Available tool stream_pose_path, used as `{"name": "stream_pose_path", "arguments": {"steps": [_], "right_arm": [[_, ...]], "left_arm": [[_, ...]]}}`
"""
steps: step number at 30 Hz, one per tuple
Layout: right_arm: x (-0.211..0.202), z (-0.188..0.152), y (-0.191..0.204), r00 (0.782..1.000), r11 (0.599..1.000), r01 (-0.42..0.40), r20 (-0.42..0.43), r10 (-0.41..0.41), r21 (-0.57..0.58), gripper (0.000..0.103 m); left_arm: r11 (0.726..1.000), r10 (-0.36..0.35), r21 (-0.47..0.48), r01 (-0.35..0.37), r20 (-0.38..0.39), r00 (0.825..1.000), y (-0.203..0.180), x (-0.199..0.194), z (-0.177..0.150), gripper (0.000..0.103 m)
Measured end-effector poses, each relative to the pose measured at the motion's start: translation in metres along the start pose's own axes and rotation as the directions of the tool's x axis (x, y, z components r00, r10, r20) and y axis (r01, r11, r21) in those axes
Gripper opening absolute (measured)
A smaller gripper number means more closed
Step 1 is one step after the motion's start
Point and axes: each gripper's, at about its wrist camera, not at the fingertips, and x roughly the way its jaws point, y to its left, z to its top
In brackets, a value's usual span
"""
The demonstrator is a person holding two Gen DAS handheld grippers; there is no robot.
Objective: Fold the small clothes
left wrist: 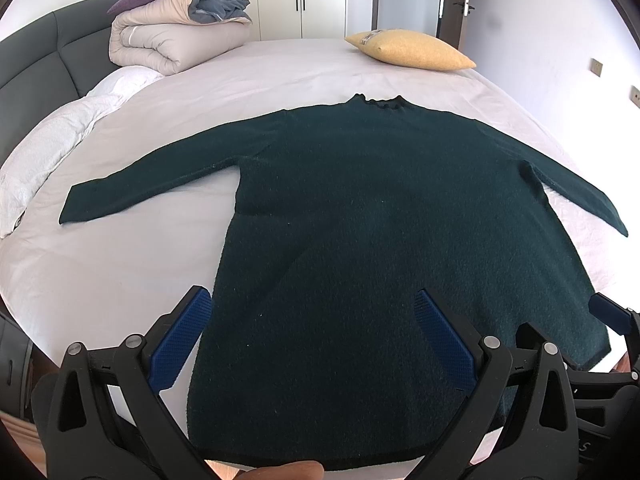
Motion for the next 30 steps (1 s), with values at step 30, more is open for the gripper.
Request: {"name": "stream_pose_path", "arguments": {"steps": [30], "right_arm": [[0.002,0.001,0.002,1.000,1.000,0.002,-0.002,-0.002,-0.003,0.103]], "left_arm": [[1.000,-0.002,0.000,0.002,-0.008,1.000,-0.004,0.001,-0.011,0.103]]}}
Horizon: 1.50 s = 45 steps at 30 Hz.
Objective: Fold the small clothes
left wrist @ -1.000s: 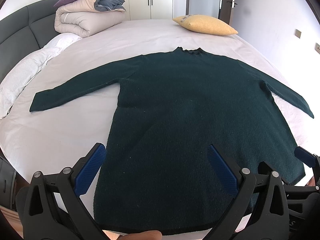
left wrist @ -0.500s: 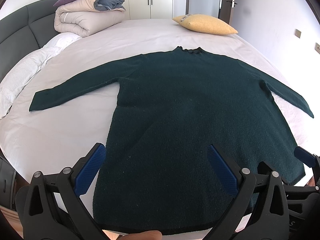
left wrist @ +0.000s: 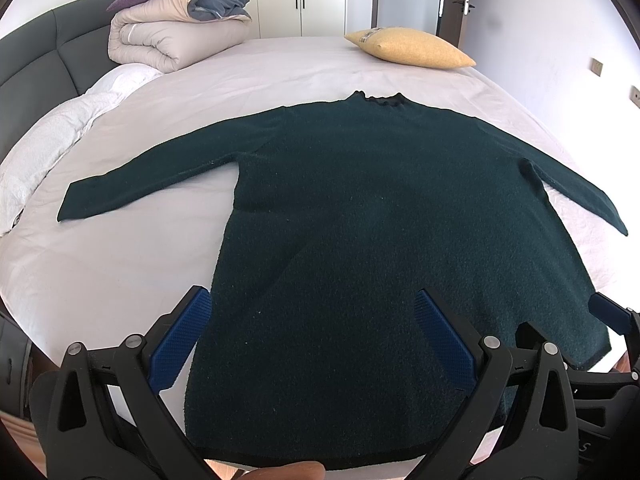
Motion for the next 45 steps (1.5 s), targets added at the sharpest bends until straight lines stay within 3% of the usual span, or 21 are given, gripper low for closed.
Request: {"name": "stream_pose_path", "arguments": {"steps": [12,18,21,24,27,31,33,34,35,37,38,41,43,45], "right_arm": [[0.008,-0.009,0.003,1.000,1.000,0.014,-0.020,-0.014,-0.012,0.103],[0.010,0.004,0.007,1.000,1.000,0.012,-0.021,-0.013,-0.022,0.103],[0.012,0.015,0.010,1.000,1.000,-0.010,-0.020,0.010,-0.021,0.103],[0.016,0.031,0.013,0.998,0.998,-0.064,-0.027,0.064,-0.008,0.103],[0.019,0.047,0.023,0.992,0.992,-0.123,-0.025,0.123,-0.008,0.103],[0.026,0.065,0.045,0.982,0.981,-0.189,-0.031,0.188,-0.049,0.103],[0.031,0.072,0.056,0.979,0.976,-0.204,-0.030,0.202,-0.070,0.103],[0.034,0.075,0.062,0.976,0.973,-0.217,-0.032,0.215,-0.079,0.103],[0.037,0.077,0.068,0.973,0.970,-0.230,-0.038,0.227,-0.085,0.103],[0.045,0.083,0.075,0.967,0.963,-0.255,-0.055,0.251,-0.086,0.103],[0.049,0.085,0.078,0.963,0.960,-0.267,-0.062,0.263,-0.082,0.103],[0.058,0.089,0.087,0.954,0.951,-0.297,-0.078,0.291,-0.084,0.103],[0.063,0.089,0.092,0.953,0.951,-0.297,-0.089,0.290,-0.090,0.103],[0.069,0.089,0.094,0.950,0.950,-0.302,-0.103,0.293,-0.080,0.103]], "left_arm": [[0.999,-0.037,-0.017,0.036,-0.027,0.999,0.007,0.007,-0.004,0.103],[0.994,-0.085,-0.075,0.083,-0.012,0.996,0.035,0.013,0.003,0.103],[0.978,-0.147,-0.145,0.149,0.022,0.989,0.066,0.017,0.013,0.103],[0.938,-0.214,-0.270,0.217,0.040,0.976,0.110,0.027,0.025,0.103],[0.857,-0.300,-0.401,0.324,0.124,0.946,0.160,0.039,0.036,0.103],[0.778,-0.192,-0.534,0.331,0.298,0.935,0.233,0.038,0.039,0.103],[0.736,-0.193,-0.593,0.326,0.277,0.941,0.271,0.047,0.042,0.103],[0.689,-0.206,-0.656,0.308,0.230,0.951,0.293,0.057,0.041,0.103],[0.633,-0.227,-0.708,0.314,0.217,0.949,0.311,0.065,0.039,0.103],[0.470,-0.238,-0.800,0.372,0.291,0.927,0.354,0.078,0.024,0.103],[0.409,-0.207,-0.834,0.371,0.311,0.928,0.373,0.082,0.016,0.103],[0.287,-0.177,-0.872,0.397,0.359,0.916,0.415,0.091,-0.001,0.103],[0.192,-0.186,-0.888,0.419,0.386,0.904,0.436,0.101,-0.013,0.103],[0.131,-0.188,-0.896,0.424,0.398,0.898,0.451,0.105,-0.026,0.103]]}}
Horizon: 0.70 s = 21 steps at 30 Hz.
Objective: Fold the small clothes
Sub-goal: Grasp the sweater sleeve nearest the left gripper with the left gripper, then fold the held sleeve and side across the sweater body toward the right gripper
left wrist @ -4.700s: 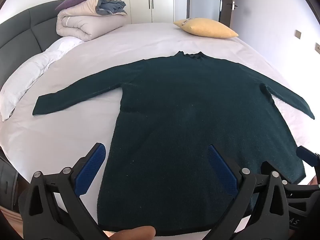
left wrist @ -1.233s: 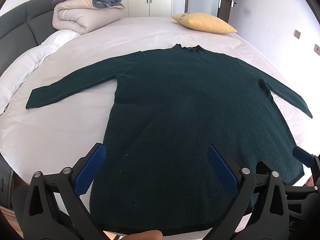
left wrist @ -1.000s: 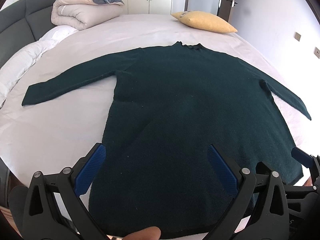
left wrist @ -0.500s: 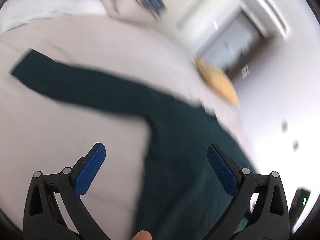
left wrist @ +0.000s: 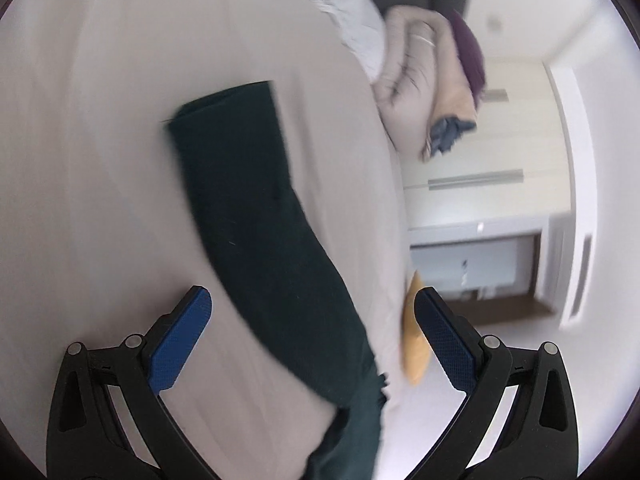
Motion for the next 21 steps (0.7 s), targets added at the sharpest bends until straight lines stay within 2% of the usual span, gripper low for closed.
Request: {"name": "stream_pose_path", "arguments": {"steps": [4,8,10,13,15,18,21], "right_arm": [[0.006,-0.001,0.000,1.000,1.000,-0.010,-0.014,0.010,0.022,0.102],[0.009,-0.002,0.002,1.000,1.000,-0.008,-0.015,0.008,0.006,0.102],[0.008,-0.004,0.001,1.000,1.000,-0.010,-0.013,0.010,0.008,0.102],[0.008,-0.005,-0.003,1.000,1.000,-0.017,-0.011,0.017,0.022,0.100],[0.009,-0.006,-0.005,1.000,0.999,-0.020,-0.011,0.020,0.030,0.100],[0.009,-0.006,-0.011,1.000,0.999,-0.027,-0.011,0.027,0.037,0.096],[0.008,-0.006,-0.021,0.999,0.998,-0.034,-0.002,0.034,0.057,0.095]], "left_arm": [[0.999,-0.003,-0.047,0.005,0.046,0.999,0.026,-0.001,0.001,0.102],[0.998,0.030,-0.052,-0.027,0.058,0.998,0.025,0.014,0.005,0.099],[0.997,0.038,-0.064,-0.034,0.064,0.997,0.031,0.020,0.011,0.087],[0.993,0.047,-0.113,-0.039,0.068,0.997,0.041,0.035,0.017,0.063],[0.990,0.056,-0.133,-0.047,0.059,0.997,0.048,0.047,0.022,0.032],[0.987,0.064,-0.151,-0.055,0.055,0.996,0.059,0.058,0.025,0.023],[0.992,0.105,-0.081,-0.099,0.073,0.992,0.042,0.071,0.028,0.019]]}}
